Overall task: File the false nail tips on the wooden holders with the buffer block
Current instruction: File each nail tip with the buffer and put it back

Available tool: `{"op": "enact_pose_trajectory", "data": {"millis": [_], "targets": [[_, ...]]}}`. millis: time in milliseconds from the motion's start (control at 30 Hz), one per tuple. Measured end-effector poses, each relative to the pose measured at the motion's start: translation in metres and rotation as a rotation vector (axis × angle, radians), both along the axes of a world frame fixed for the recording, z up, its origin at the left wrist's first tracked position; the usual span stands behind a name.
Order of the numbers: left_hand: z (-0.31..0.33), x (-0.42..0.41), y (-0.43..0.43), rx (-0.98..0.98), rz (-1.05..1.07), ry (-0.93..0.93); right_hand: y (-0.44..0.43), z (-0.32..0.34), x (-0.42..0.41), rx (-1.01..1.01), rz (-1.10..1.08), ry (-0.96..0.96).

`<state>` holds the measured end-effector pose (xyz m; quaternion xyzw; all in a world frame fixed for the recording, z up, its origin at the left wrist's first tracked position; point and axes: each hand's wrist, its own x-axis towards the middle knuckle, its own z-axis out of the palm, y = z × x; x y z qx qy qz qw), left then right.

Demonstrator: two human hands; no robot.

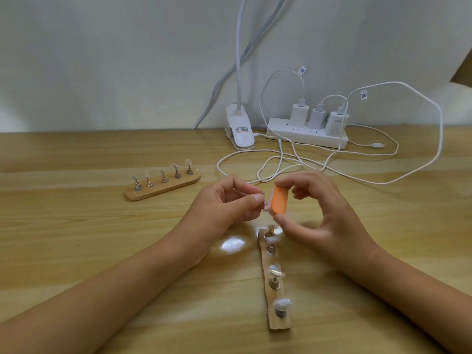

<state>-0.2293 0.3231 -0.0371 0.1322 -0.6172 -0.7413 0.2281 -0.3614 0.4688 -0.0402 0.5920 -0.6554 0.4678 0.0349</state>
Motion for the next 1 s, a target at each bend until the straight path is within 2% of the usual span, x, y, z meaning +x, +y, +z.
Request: {"op": "enact_pose_trajectory", "data": {"millis": [100, 233, 367, 467, 633, 767, 900, 1000], "targets": [[0.0003, 0.0001, 0.0008, 0.002, 0.001, -0.011, -0.0011, -0.0026, 0.0024, 0.005, 0.05, 0.059], [0.0024, -0.0002, 0.0008, 0.038, 0.03, -0.025, -0.003, -0.0006, -0.0011, -0.008, -0.021, -0.011], [0.0032, 0.0008, 0.002, 0.034, 0.032, -0.035, -0.0012, -0.0012, 0.0003, 0.015, 0.078, 0.082], [0.004, 0.0005, 0.0022, 0.059, 0.044, -0.038, -0.0025, 0.0023, -0.0038, -0.007, -0.014, -0.065], [0.0044, 0.0008, 0.0036, 0.057, 0.032, -0.042, -0.0016, 0.0017, -0.0025, -0.024, 0.04, 0.0], [0.0047, 0.0002, 0.0019, 0.082, 0.056, -0.039, -0.0017, 0.0037, -0.0074, -0.059, -0.023, -0.22], [0.0048, -0.0004, 0.001, 0.095, 0.042, -0.034, -0.0018, 0.0003, -0.0003, -0.028, 0.079, -0.03], [0.0055, -0.0005, 0.0009, 0.101, 0.031, -0.038, -0.0034, 0.001, -0.0016, -0.021, 0.019, -0.062]]}}
